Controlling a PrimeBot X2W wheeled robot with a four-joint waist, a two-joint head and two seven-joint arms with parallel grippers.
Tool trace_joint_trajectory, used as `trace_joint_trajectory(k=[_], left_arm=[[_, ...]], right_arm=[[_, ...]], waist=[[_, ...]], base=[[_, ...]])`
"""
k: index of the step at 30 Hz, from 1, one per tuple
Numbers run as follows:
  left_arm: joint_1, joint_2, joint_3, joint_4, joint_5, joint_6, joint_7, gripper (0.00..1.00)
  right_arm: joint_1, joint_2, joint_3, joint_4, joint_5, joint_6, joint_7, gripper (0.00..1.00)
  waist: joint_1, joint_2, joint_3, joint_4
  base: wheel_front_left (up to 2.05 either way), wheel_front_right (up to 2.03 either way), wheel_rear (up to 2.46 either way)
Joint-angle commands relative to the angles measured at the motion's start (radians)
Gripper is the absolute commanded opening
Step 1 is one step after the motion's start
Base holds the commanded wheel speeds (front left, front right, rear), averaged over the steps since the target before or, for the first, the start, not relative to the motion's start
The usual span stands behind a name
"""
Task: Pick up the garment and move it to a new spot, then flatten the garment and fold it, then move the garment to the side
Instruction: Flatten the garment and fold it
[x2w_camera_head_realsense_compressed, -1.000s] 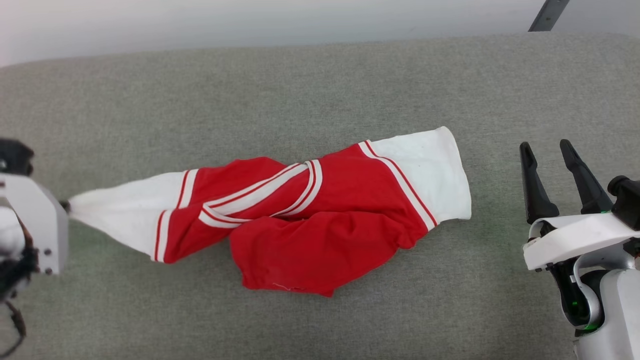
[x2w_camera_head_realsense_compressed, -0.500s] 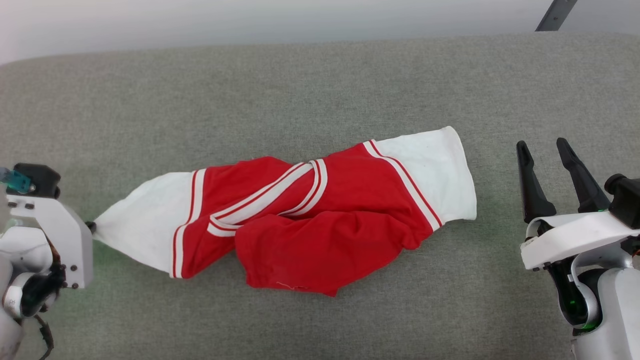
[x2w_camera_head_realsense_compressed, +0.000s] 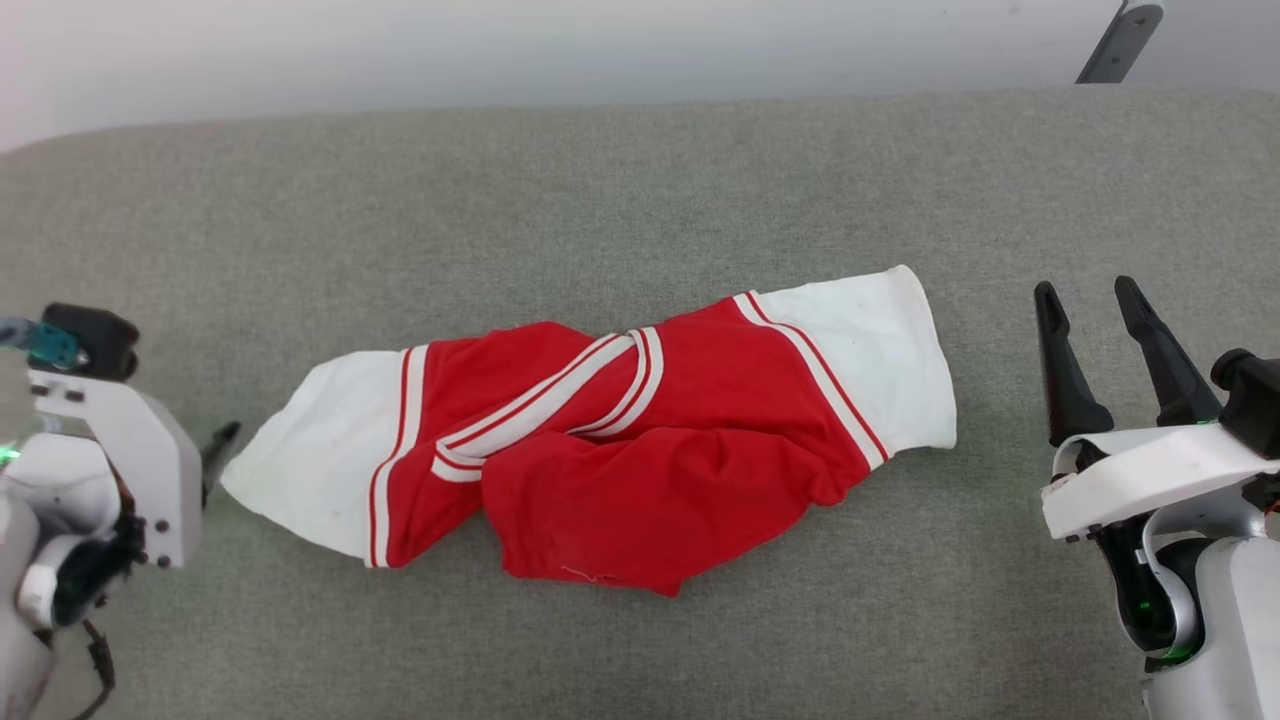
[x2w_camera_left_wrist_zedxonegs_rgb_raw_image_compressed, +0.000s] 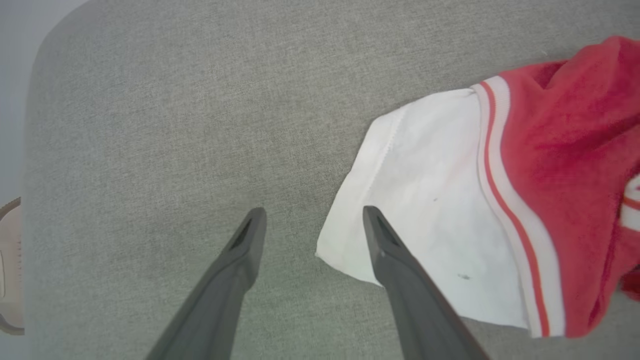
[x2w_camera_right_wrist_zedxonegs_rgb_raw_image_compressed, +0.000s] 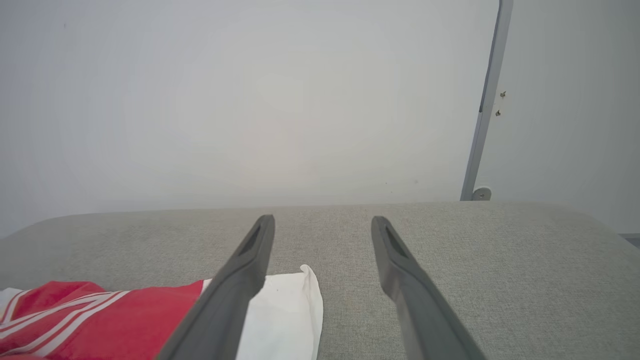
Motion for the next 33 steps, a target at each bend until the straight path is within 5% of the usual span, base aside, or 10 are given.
trace_joint_trajectory(k=[1, 11, 29, 30, 31, 32, 33], left_arm=[[0.015, 0.002, -0.006, -0.010, 0.009, 0.005, 0.003, 1.00], [0.053, -0.012, -0.034, -0.007, 0.008, 0.012, 0.012, 1.00], [0.004, -0.072, -0.082, 0.231, 0.016, 0.003, 0.042, 1.00], [0.004, -0.076, -0.084, 0.241, 0.008, -0.006, 0.050, 0.47], [0.004, -0.082, -0.079, 0.252, -0.001, -0.003, 0.051, 0.19], [0.003, -0.086, -0.078, 0.261, -0.004, -0.001, 0.054, 0.00], [0.001, -0.088, -0.079, 0.268, -0.006, -0.005, 0.055, 0.00]], right_arm=[[0.007, 0.003, -0.001, -0.002, -0.004, -0.001, -0.005, 1.00], [0.014, 0.003, -0.009, -0.021, 0.006, -0.001, -0.010, 1.00], [0.032, -0.006, -0.015, -0.053, 0.000, -0.001, 0.018, 1.00], [0.033, -0.006, -0.015, -0.054, 0.000, -0.001, 0.018, 1.00], [0.034, -0.007, -0.015, -0.055, -0.001, -0.001, 0.020, 1.00], [0.036, -0.007, -0.016, -0.056, -0.001, -0.001, 0.021, 1.00], [0.037, -0.008, -0.017, -0.057, -0.002, -0.001, 0.022, 1.00]], waist=[[0.0000, 0.0000, -0.003, 0.000], [0.0000, 0.0000, 0.006, -0.021], [0.0000, 0.0000, 0.029, -0.057], [0.0000, 0.0000, 0.029, -0.057], [0.0000, 0.0000, 0.029, -0.057], [0.0000, 0.0000, 0.029, -0.057], [0.0000, 0.0000, 0.029, -0.056]], base=[[0.00, 0.00, 0.00], [0.00, 0.00, 0.00], [0.00, 0.00, 0.00], [0.00, 0.00, 0.00], [0.00, 0.00, 0.00], [0.00, 0.00, 0.00], [0.00, 0.00, 0.00]])
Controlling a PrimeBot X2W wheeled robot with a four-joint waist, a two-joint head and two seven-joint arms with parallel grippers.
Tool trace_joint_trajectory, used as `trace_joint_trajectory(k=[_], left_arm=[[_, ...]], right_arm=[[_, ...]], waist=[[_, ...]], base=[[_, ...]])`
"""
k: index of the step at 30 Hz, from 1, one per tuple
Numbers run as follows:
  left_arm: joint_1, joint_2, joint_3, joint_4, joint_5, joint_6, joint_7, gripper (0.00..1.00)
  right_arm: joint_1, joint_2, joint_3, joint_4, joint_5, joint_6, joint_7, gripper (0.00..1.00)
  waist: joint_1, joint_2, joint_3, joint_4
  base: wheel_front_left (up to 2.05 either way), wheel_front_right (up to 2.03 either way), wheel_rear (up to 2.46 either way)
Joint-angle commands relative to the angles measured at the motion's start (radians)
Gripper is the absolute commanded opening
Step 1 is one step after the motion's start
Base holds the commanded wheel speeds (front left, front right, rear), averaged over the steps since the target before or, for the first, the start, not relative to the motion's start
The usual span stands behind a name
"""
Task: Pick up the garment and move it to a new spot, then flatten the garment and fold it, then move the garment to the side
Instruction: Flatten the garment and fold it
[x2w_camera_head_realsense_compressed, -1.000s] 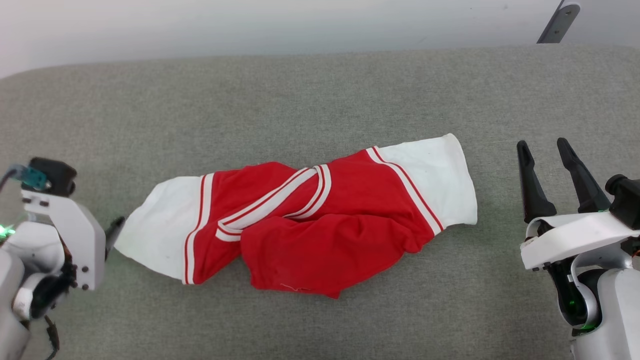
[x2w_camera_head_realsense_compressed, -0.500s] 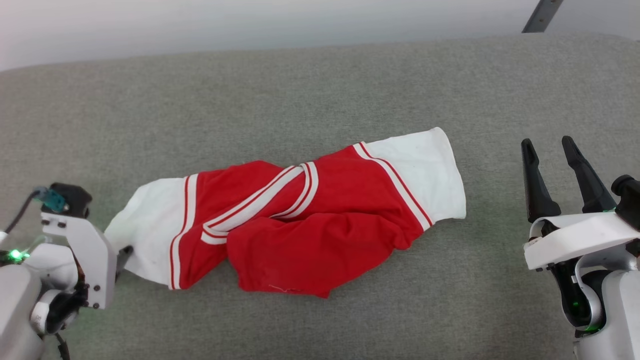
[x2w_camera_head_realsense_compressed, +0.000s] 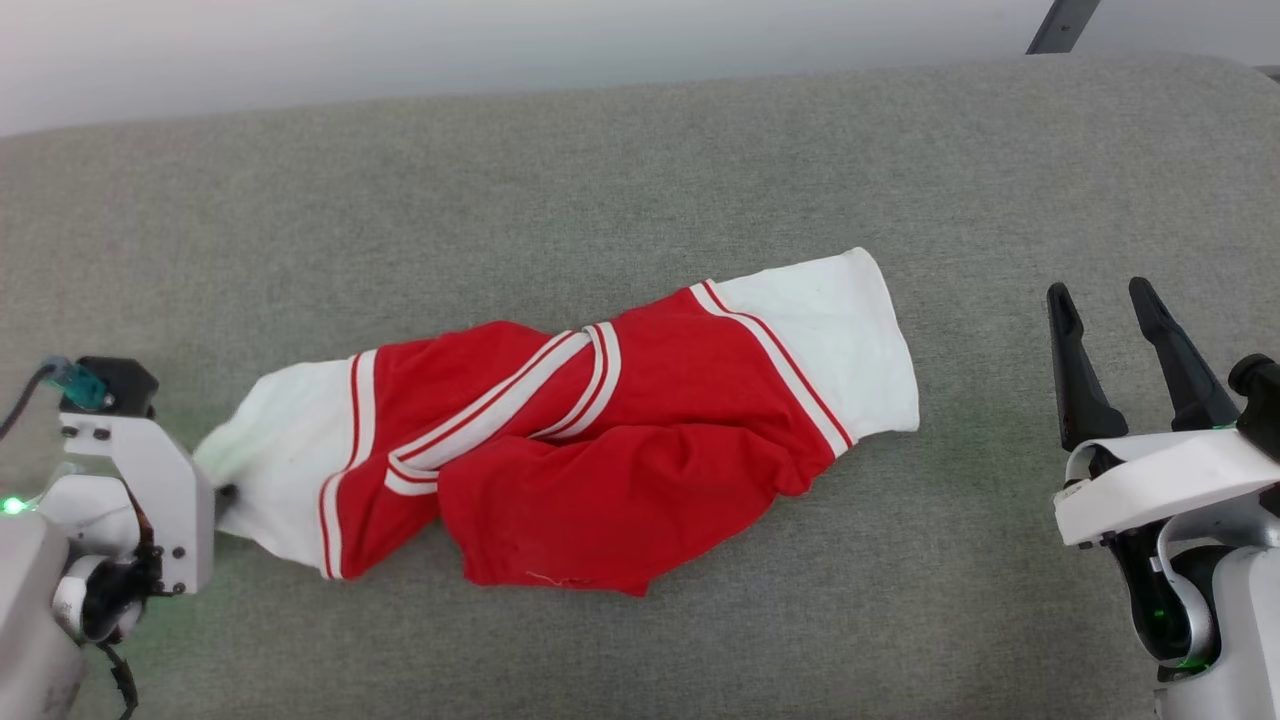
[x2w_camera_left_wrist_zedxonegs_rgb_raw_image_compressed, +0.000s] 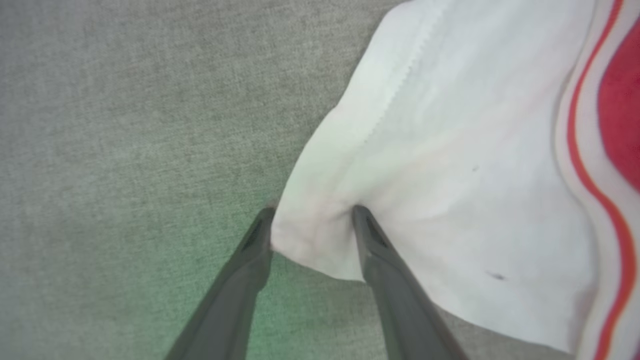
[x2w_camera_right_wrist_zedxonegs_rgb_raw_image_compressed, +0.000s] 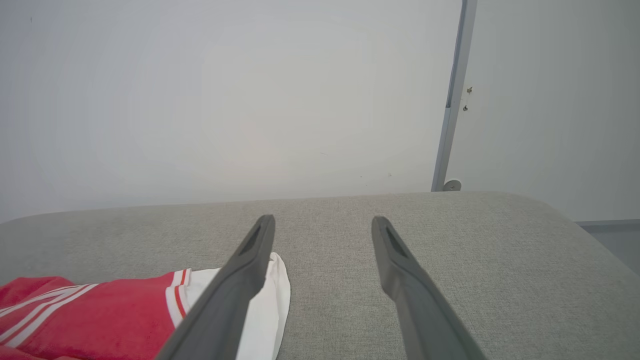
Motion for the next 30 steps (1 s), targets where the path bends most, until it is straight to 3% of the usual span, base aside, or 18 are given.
trace_joint_trajectory(k=[1, 16, 21, 22, 24, 25, 30], left_arm=[[0.029, -0.013, -0.017, 0.034, -0.002, 0.001, 0.015, 0.00], [-0.133, 0.019, 0.023, 0.064, 0.082, 0.051, -0.156, 0.00], [-0.154, 0.007, 0.017, 0.102, 0.084, 0.034, -0.185, 0.02], [-0.151, 0.000, 0.014, 0.111, 0.078, 0.030, -0.183, 0.29], [-0.142, -0.005, 0.003, 0.126, 0.080, 0.014, -0.177, 0.96], [-0.138, -0.010, 0.003, 0.131, 0.071, 0.007, -0.174, 1.00], [-0.120, -0.002, -0.015, 0.116, 0.080, -0.021, -0.180, 1.00]], right_arm=[[0.013, -0.002, -0.006, -0.005, -0.004, -0.001, 0.002, 1.00], [-0.009, 0.001, 0.000, -0.025, -0.005, -0.001, 0.015, 1.00], [-0.016, 0.000, 0.003, -0.022, -0.002, -0.001, 0.012, 1.00], [-0.015, -0.001, 0.003, -0.021, -0.002, -0.001, 0.011, 1.00], [-0.011, 0.000, 0.002, -0.018, -0.003, -0.001, 0.008, 1.00], [-0.008, 0.000, 0.003, -0.016, -0.004, -0.001, 0.008, 1.00], [0.007, 0.000, -0.006, -0.012, -0.009, -0.001, 0.006, 1.00]], waist=[[0.0000, 0.0000, 0.000, 0.002], [0.0000, 0.0000, 0.035, 0.012], [0.0000, 0.0000, 0.047, 0.006], [0.0000, 0.0000, 0.048, 0.006], [0.0000, 0.0000, 0.045, 0.005], [0.0000, 0.0000, 0.043, 0.005], [0.0000, 0.0000, 0.026, 0.011]], base=[[0.00, 0.00, 0.00], [0.00, 0.00, 0.00], [0.00, 0.00, 0.00], [0.00, 0.00, 0.00], [0.00, 0.00, 0.00], [0.00, 0.00, 0.00], [0.00, 0.00, 0.00]])
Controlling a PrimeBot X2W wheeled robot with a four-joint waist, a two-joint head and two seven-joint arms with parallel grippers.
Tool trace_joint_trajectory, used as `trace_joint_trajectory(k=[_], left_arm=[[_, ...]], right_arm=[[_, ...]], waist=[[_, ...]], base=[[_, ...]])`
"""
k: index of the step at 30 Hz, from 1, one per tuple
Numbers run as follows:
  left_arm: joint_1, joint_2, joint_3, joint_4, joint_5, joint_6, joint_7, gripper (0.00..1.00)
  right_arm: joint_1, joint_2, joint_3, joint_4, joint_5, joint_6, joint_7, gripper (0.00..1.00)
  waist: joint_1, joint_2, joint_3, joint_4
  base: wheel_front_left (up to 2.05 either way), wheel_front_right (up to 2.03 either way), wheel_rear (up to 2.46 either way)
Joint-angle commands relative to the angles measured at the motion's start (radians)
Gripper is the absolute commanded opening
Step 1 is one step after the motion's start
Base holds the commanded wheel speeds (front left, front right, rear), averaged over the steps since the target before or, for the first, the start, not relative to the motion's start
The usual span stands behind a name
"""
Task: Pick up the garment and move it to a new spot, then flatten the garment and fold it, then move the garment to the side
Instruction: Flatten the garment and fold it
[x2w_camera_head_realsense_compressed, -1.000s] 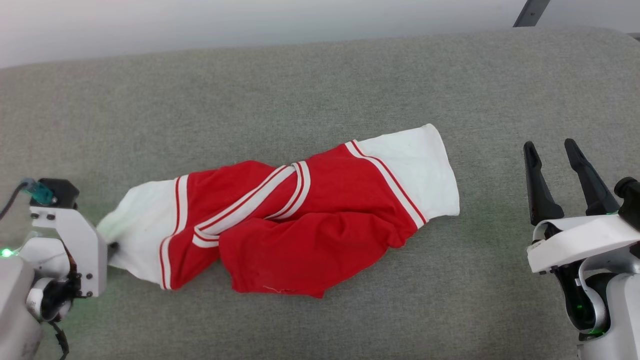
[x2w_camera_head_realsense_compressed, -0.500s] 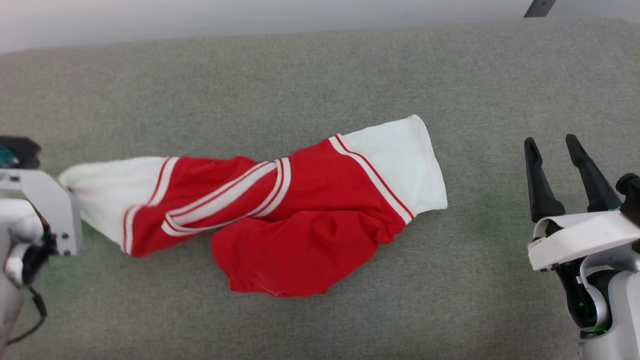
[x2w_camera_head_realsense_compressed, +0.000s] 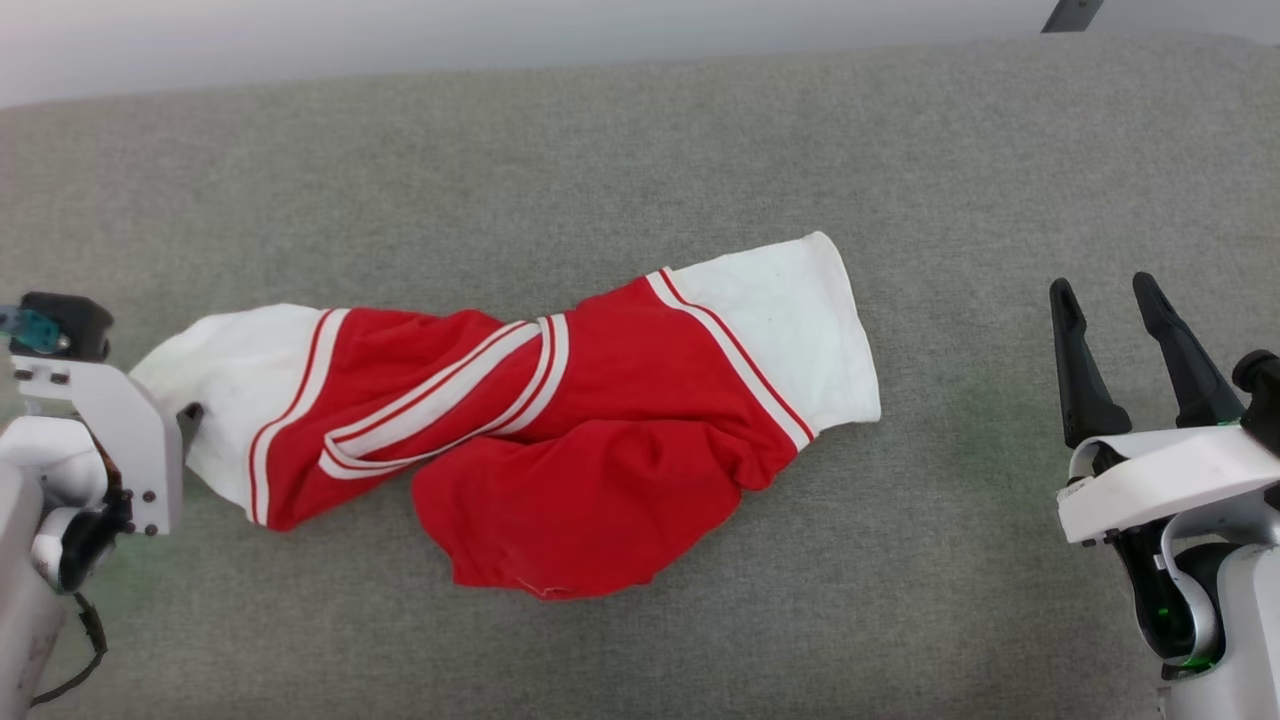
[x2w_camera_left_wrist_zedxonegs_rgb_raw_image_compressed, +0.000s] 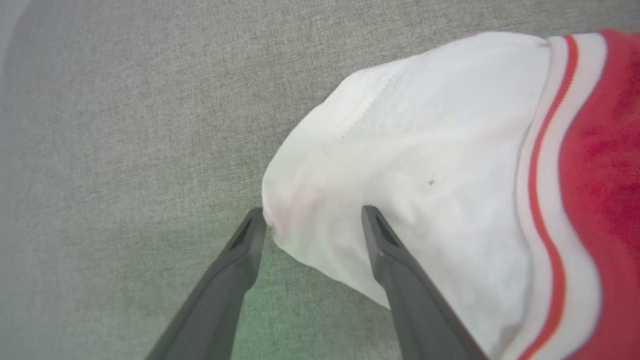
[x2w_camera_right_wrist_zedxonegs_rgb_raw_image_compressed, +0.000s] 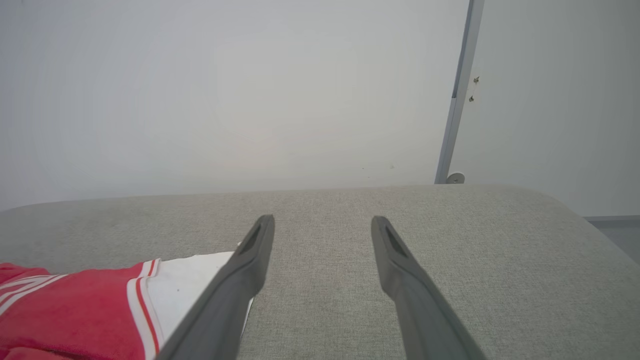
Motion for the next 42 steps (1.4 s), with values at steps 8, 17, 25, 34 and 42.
trace_joint_trajectory(k=[8, 17, 25, 34, 42], left_arm=[[0.055, 0.049, -0.030, -0.178, -0.011, -0.030, 0.070, 1.00], [0.124, 0.099, -0.045, -0.552, -0.084, 0.022, 0.262, 1.00], [0.150, 0.109, -0.085, -0.706, -0.088, 0.029, 0.339, 1.00], [0.140, 0.087, -0.108, -0.633, -0.072, -0.007, 0.299, 1.00], [0.108, 0.084, -0.122, -0.542, -0.061, -0.040, 0.283, 0.00]], right_arm=[[0.025, 0.009, -0.008, 0.005, -0.006, -0.001, -0.007, 1.00], [0.036, 0.015, -0.001, 0.011, -0.001, -0.001, -0.007, 1.00], [0.017, 0.022, 0.012, 0.018, 0.007, -0.001, -0.016, 1.00], [0.003, 0.021, 0.010, 0.031, 0.021, -0.001, -0.032, 1.00], [0.003, 0.020, 0.008, 0.038, 0.029, -0.001, -0.043, 1.00]], waist=[[0.0000, 0.0000, -0.042, 0.032], [0.0000, 0.0000, -0.072, 0.060], [0.0000, 0.0000, -0.056, 0.046], [0.0000, 0.0000, -0.020, 0.008], [0.0000, 0.0000, -0.007, -0.006]], base=[[0.00, 0.00, 0.00], [0.00, 0.00, 0.00], [0.00, 0.00, 0.00], [0.00, 0.00, 0.00], [0.00, 0.00, 0.00]])
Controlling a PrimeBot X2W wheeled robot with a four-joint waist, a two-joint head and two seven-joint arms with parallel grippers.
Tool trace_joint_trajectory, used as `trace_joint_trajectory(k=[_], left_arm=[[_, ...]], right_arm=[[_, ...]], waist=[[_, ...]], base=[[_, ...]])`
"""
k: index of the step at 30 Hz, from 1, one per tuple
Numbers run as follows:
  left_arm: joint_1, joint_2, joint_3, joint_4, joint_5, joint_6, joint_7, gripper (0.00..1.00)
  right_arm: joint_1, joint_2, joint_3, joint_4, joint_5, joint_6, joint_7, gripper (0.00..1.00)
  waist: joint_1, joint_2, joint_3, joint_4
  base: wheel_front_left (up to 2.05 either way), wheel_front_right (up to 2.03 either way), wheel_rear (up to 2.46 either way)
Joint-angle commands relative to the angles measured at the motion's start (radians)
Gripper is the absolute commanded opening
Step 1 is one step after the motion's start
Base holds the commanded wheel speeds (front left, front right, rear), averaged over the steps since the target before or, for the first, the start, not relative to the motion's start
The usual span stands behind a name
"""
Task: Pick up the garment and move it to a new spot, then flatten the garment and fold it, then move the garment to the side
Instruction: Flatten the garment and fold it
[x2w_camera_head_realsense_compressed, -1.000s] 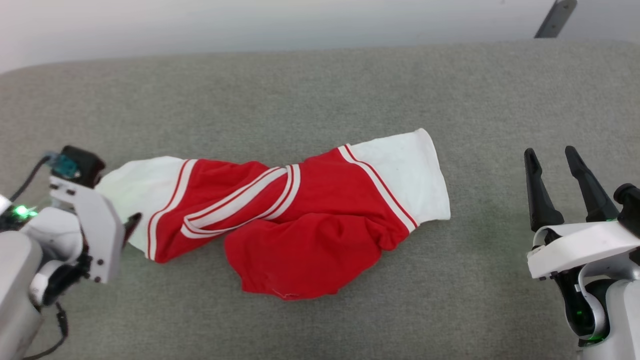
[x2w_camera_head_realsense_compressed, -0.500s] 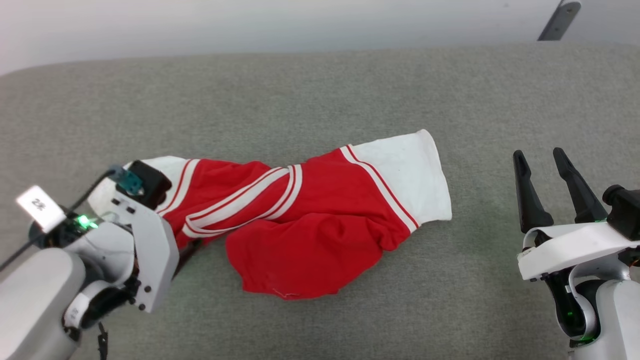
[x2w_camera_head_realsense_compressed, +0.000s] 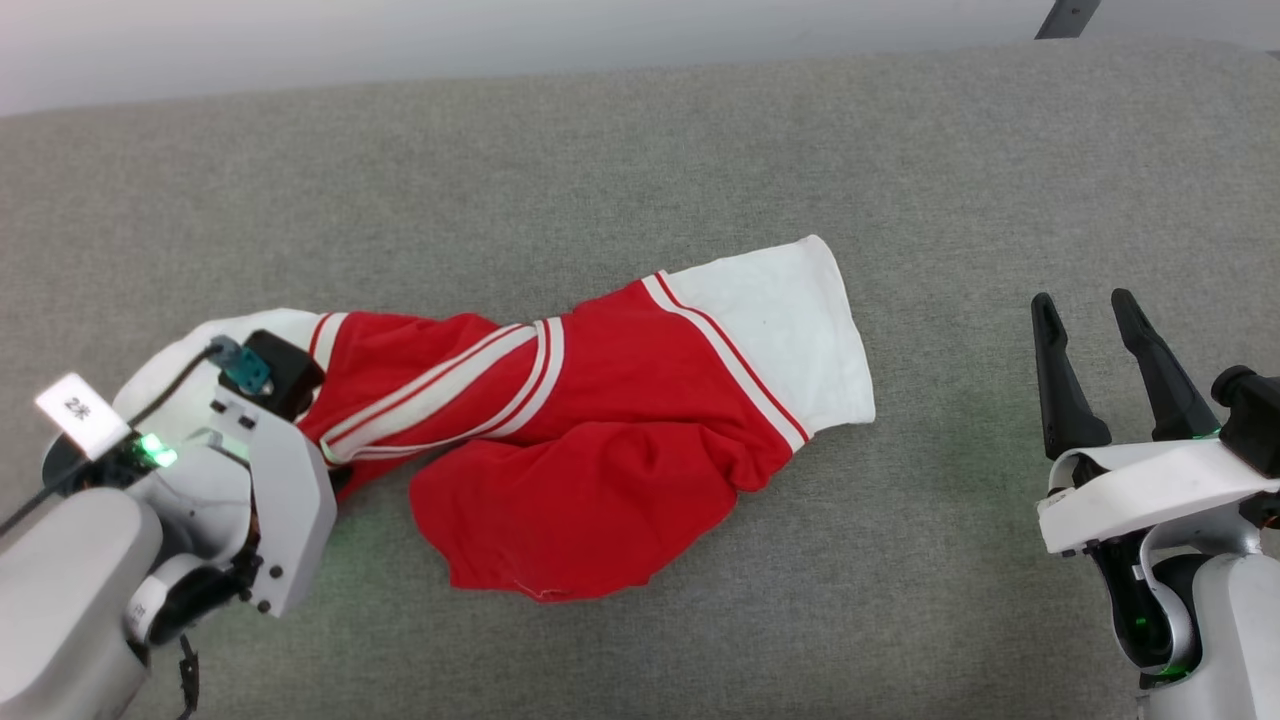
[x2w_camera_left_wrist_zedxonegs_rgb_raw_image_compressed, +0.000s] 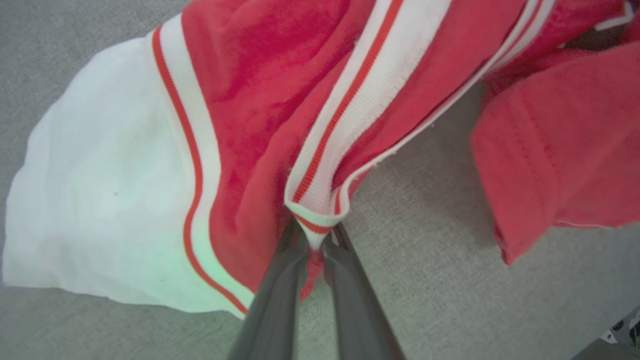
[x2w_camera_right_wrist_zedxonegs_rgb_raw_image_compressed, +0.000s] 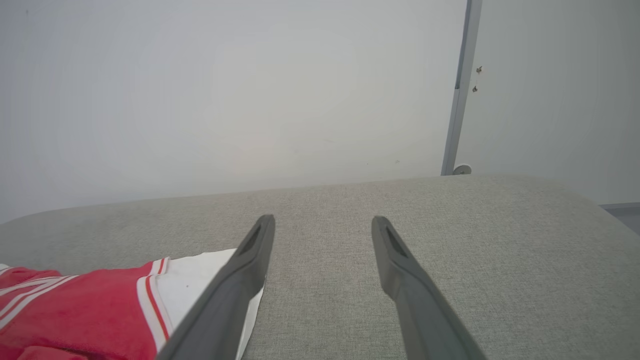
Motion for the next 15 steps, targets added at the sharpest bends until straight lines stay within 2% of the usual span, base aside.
trace_joint_trajectory(k=[1, 7, 15], left_arm=[[-0.010, -0.006, 0.003, 0.008, -0.001, -0.008, -0.005, 0.00], [-0.075, 0.016, 0.000, -0.008, 0.018, -0.023, 0.011, 0.00], [-0.199, 0.018, -0.011, -0.033, 0.060, -0.037, 0.019, 0.00]], right_arm=[[-0.003, -0.001, -0.004, 0.001, 0.013, -0.001, -0.007, 1.00], [-0.003, 0.000, -0.006, -0.004, 0.015, -0.001, -0.009, 1.00], [-0.015, 0.005, 0.011, 0.003, 0.023, -0.001, -0.014, 1.00]], waist=[[0.0000, 0.0000, 0.003, 0.000], [0.0000, 0.0000, 0.014, -0.002], [0.0000, 0.0000, 0.038, -0.019]], base=[[0.00, 0.00, 0.00], [0.00, 0.00, 0.00], [0.00, 0.00, 0.00]])
